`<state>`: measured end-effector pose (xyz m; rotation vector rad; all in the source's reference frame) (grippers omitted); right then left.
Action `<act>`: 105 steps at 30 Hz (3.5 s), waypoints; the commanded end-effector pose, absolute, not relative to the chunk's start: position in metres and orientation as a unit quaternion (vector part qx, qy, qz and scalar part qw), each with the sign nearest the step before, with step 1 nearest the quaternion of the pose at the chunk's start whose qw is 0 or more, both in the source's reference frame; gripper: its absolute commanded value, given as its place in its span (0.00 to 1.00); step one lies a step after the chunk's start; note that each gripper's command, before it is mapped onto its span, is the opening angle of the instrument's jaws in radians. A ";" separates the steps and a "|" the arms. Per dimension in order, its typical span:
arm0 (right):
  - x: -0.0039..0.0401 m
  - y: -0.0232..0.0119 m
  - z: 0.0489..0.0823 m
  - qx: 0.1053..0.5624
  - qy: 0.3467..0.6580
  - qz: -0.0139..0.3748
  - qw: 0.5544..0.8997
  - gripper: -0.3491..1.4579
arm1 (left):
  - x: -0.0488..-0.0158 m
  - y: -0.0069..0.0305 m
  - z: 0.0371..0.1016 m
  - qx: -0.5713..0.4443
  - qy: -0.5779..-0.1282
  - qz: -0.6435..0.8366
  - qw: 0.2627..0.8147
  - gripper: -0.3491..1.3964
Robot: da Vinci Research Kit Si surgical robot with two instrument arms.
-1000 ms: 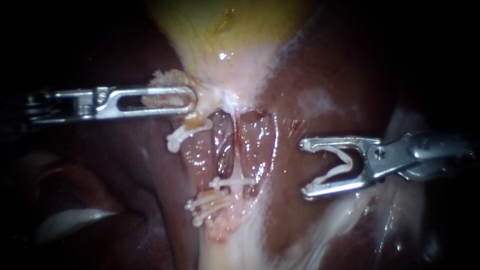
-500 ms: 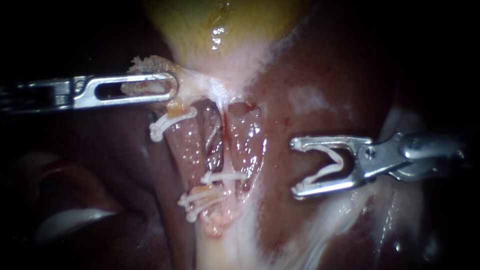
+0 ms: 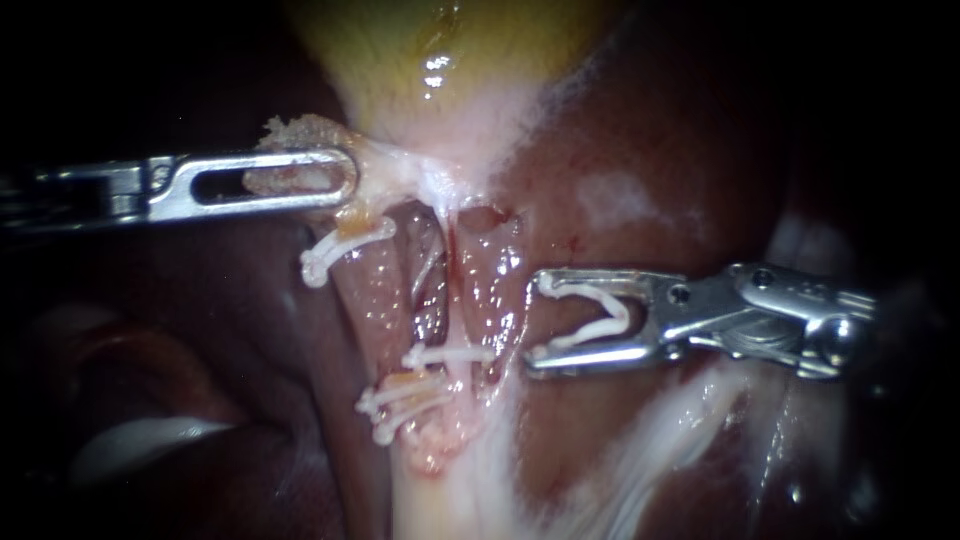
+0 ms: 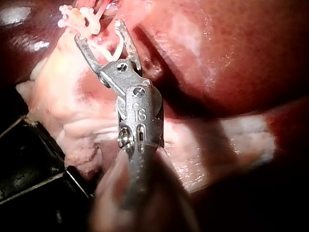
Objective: Clipping second clip right tube
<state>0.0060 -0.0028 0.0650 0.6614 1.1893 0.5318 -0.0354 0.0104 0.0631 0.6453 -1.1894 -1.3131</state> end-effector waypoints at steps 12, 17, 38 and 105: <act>0.0101 -0.0029 0.0696 0.328 0.530 0.280 0.730 0.46 | -0.0358 0.0101 0.0629 0.279 -0.511 -0.561 0.588 0.05; 0.0117 -0.0038 0.0713 0.338 0.528 0.283 0.725 0.46 | -0.0359 0.0100 0.0629 0.280 -0.511 -0.561 0.588 0.05; 0.0140 -0.0050 0.0709 0.405 0.553 0.276 0.674 0.45 | -0.0360 0.0100 0.0629 0.279 -0.511 -0.561 0.588 0.05; 0.0135 -0.0062 0.0672 0.482 0.534 0.280 0.636 0.00 | -0.0360 0.0099 0.0630 0.279 -0.512 -0.561 0.588 0.05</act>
